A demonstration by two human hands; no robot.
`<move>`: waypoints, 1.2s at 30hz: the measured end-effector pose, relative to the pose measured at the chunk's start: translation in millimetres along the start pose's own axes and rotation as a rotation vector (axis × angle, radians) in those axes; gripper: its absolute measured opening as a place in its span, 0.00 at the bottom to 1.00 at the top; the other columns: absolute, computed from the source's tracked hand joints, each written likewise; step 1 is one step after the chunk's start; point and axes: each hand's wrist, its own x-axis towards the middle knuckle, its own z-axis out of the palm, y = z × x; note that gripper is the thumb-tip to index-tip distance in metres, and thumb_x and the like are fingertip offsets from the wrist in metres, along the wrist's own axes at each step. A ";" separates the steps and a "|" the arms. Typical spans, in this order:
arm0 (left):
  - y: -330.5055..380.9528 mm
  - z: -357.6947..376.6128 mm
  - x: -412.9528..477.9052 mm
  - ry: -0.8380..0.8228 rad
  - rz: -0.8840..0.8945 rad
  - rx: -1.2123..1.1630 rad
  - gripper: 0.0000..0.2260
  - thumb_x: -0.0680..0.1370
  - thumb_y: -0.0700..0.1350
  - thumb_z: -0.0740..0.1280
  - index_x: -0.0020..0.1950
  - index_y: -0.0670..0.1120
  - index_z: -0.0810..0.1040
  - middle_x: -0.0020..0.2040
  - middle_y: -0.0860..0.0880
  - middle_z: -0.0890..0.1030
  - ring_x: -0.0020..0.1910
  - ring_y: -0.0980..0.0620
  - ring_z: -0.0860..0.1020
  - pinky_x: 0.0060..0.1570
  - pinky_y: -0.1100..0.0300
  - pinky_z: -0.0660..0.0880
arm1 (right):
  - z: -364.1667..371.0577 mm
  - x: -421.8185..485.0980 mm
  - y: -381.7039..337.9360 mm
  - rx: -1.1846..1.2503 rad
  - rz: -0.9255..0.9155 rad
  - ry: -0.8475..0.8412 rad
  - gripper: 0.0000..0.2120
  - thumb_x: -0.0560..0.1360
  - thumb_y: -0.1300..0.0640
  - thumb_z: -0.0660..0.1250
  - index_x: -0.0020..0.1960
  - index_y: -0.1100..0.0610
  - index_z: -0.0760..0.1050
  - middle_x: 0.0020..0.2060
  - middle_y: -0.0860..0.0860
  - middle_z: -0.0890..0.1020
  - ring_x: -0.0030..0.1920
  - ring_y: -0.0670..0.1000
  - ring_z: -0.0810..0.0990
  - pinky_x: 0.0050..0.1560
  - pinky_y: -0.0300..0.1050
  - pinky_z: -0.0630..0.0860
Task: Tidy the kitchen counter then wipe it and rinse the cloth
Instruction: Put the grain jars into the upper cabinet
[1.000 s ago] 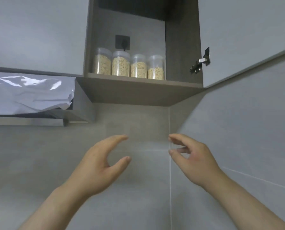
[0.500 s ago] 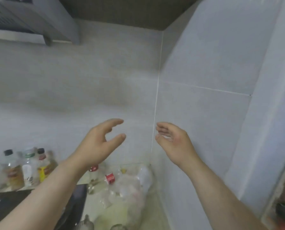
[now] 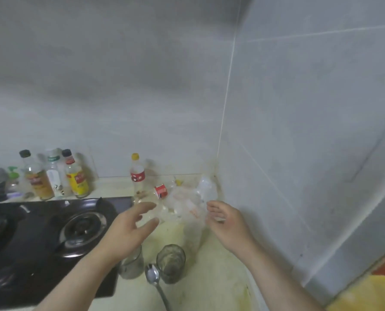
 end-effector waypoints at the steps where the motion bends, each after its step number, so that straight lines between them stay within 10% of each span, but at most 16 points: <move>1: -12.0 3.8 1.1 -0.016 -0.024 0.007 0.12 0.74 0.51 0.70 0.52 0.66 0.73 0.57 0.60 0.78 0.56 0.57 0.76 0.56 0.62 0.71 | 5.3 3.5 11.5 -0.003 0.025 -0.007 0.14 0.74 0.57 0.70 0.56 0.43 0.74 0.52 0.40 0.79 0.57 0.41 0.78 0.55 0.34 0.74; 23: -127.6 57.9 22.6 -0.156 -0.031 0.021 0.20 0.67 0.66 0.63 0.57 0.64 0.74 0.61 0.74 0.70 0.59 0.71 0.71 0.57 0.78 0.64 | 88.0 62.2 147.4 -0.209 0.307 -0.106 0.38 0.67 0.49 0.74 0.74 0.46 0.63 0.66 0.39 0.70 0.66 0.43 0.71 0.67 0.46 0.71; 36: -121.9 51.2 27.9 -0.130 0.095 0.116 0.17 0.69 0.61 0.66 0.57 0.62 0.78 0.56 0.67 0.78 0.58 0.66 0.75 0.59 0.69 0.70 | 81.4 56.9 132.1 -0.084 0.274 0.047 0.24 0.63 0.54 0.77 0.55 0.39 0.74 0.48 0.36 0.81 0.49 0.37 0.79 0.50 0.42 0.79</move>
